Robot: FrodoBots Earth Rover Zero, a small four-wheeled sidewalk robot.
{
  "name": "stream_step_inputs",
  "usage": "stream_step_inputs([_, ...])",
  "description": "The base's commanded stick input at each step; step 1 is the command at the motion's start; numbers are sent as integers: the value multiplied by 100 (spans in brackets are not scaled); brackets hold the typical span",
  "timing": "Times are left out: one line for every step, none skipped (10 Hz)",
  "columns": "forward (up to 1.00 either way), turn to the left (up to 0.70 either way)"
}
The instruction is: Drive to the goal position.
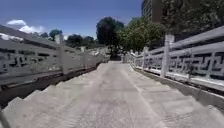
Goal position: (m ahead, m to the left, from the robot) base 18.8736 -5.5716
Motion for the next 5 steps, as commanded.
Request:
stream_step_inputs([45,0])
stream_step_inputs([45,0])
stream_step_inputs([45,0])
stream_step_inputs([45,0])
stream_step_inputs([45,0])
